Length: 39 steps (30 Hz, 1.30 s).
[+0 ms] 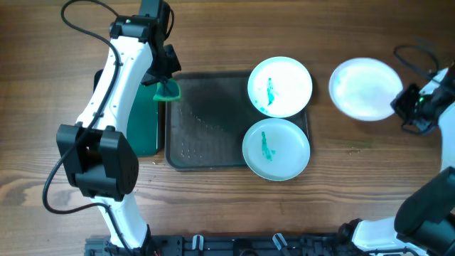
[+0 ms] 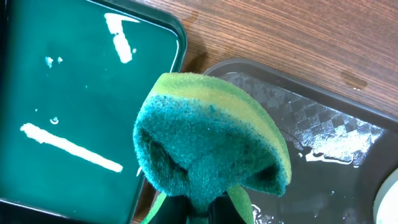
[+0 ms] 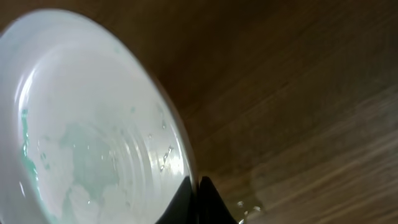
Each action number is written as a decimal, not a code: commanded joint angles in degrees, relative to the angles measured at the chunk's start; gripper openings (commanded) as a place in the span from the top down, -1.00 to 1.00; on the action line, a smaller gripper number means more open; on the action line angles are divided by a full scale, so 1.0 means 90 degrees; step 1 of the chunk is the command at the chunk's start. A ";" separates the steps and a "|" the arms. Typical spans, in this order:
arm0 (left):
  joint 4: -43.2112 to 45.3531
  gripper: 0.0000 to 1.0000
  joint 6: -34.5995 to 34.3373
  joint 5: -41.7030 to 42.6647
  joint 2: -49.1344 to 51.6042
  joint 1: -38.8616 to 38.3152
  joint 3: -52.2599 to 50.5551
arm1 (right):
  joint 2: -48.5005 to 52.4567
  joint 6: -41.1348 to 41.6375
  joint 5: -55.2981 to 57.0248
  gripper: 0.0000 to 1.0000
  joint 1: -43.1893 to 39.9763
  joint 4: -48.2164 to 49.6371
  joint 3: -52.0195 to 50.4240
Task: Clean dirty plates on tray and stack at the side
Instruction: 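Carry the plate right with the right gripper and set it on the table, then grasp the lower white plate on the gray tray with the right gripper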
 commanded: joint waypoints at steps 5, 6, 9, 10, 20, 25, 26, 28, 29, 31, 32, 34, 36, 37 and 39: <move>0.0073 0.92 0.0080 0.0058 -0.0165 0.0000 0.0134 | -0.0044 0.0053 0.0061 0.91 0.0039 0.1603 -0.1654; 0.0073 0.92 0.0078 0.0058 -0.0165 0.0000 0.0134 | -0.0041 0.0058 0.0080 0.91 0.0039 0.1683 -0.1734; 0.0073 0.92 0.0078 0.0058 -0.0165 0.0000 0.0134 | -0.0044 0.0046 0.0121 0.60 0.0039 0.1758 -0.1792; 0.0070 0.92 0.0078 0.0058 -0.0165 0.0000 0.0134 | -0.0044 0.0044 0.0119 0.37 0.0039 0.1736 -0.1792; -0.0007 0.92 0.0078 0.0301 -0.0165 -0.0007 0.0131 | -0.0092 -0.1882 -0.2611 0.08 0.0546 -0.1163 -0.0624; -0.0097 0.92 0.0080 0.0585 -0.0163 -0.0032 0.0075 | -0.0090 -0.1557 -0.1678 0.09 0.1882 -0.1435 -0.1081; -0.0100 0.92 0.0080 0.0585 -0.0160 -0.0049 0.0075 | -0.0085 -0.1394 -0.1464 0.09 0.2110 -0.1370 -0.1190; -0.0097 0.92 0.0083 0.0583 -0.0160 -0.0090 0.0075 | -0.0073 -0.0945 -0.0957 0.14 0.2654 -0.1180 -0.1426; -0.0095 0.92 0.0083 0.0583 -0.0160 -0.0097 0.0075 | -0.0073 -0.0848 -0.0843 0.15 0.2795 -0.1124 -0.1477; -0.0095 0.92 0.0083 0.0580 -0.0160 -0.0121 0.0075 | -0.0073 -0.0563 -0.0481 0.20 0.3228 -0.0991 -0.1552; -0.0097 0.92 0.0083 0.0583 -0.0160 -0.0121 0.0075 | -0.0073 -0.0481 -0.0384 0.22 0.3308 -0.0974 -0.1552; -0.0095 0.92 0.0083 0.0583 -0.0160 -0.0121 0.0075 | -0.0073 -0.0381 -0.0175 0.31 0.3446 -0.0974 -0.1552; -0.0095 0.92 0.0087 0.0580 -0.0160 -0.0121 0.0075 | -0.0066 -0.0291 -0.0134 0.34 0.3531 -0.0969 -0.1566; -0.0097 0.92 0.0107 0.0580 -0.0160 -0.0121 0.0075 | -0.0066 -0.0291 -0.0138 0.35 0.3563 -0.0969 -0.1574; -0.0095 0.92 0.0109 0.0580 -0.0160 -0.0121 0.0075 | -0.0066 -0.0287 -0.0138 0.40 0.3638 -0.0988 -0.1576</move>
